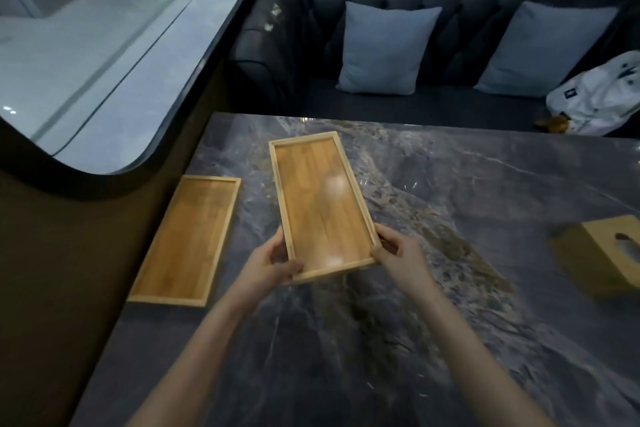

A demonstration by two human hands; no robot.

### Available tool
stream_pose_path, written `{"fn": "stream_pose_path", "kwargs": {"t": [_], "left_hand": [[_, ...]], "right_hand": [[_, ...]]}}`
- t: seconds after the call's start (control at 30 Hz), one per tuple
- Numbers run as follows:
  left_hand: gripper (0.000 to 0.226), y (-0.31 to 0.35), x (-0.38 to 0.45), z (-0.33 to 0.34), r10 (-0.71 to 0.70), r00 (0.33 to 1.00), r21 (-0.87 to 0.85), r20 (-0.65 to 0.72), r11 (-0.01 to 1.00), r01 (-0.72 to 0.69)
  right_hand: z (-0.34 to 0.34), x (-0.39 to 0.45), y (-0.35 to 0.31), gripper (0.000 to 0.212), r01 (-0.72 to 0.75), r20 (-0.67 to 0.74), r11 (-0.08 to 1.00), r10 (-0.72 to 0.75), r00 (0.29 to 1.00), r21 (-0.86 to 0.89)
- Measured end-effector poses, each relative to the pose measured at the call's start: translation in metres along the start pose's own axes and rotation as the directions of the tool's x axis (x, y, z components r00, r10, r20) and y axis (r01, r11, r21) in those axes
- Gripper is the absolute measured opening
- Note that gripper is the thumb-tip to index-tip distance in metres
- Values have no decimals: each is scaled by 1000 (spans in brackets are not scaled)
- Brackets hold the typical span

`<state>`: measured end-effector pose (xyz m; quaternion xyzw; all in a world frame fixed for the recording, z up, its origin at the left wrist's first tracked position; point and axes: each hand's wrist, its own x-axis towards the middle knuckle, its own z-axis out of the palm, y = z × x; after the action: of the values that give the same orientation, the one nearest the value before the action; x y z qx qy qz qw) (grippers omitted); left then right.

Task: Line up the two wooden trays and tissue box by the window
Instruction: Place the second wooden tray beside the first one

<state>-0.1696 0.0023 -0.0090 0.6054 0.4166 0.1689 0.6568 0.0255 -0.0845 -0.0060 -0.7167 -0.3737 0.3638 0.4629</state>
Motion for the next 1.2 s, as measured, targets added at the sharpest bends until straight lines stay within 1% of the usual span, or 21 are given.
{"fn": "stream_pose_path", "kwargs": {"t": [0.13,0.23,0.37,0.43,0.6,0.77,0.9,1.03,1.13,1.2], "left_hand": [[67,-22,-4,-35,-46,999,17,3,999,45],[68,-37,-7,-55,-69,997,68,21,995,67],[68,-50,-9,-70,-122,991,43,52,992,120],[67,-58,-10,-77,-157,986,20,64,988,156],[68,-70,-4,-87,-222,972,10,77,975,222],[71,-80,6,-92,-275,957,16,97,961,275],[71,-85,8,-93,-294,951,12,92,956,294],[71,-86,7,-94,-291,954,19,68,957,291],[69,-84,7,-92,-286,958,58,32,957,284],[64,-84,7,-90,-277,961,126,-8,953,276]], "right_hand": [[39,-4,7,42,-28,-16,999,28,999,31],[63,-9,13,41,-44,-17,999,45,999,31],[89,-12,27,42,-89,-25,995,91,996,52],[98,-12,31,40,-100,-39,994,102,994,49],[115,-9,43,46,-125,-46,992,125,991,6],[122,-8,50,40,-166,-60,986,164,985,-21],[128,-4,58,39,-181,-62,983,178,982,-38],[134,-4,65,41,-227,-71,973,224,972,-32],[138,-6,69,41,-237,-84,969,231,969,-68],[142,-7,69,41,-235,-85,968,227,970,-93]]}}
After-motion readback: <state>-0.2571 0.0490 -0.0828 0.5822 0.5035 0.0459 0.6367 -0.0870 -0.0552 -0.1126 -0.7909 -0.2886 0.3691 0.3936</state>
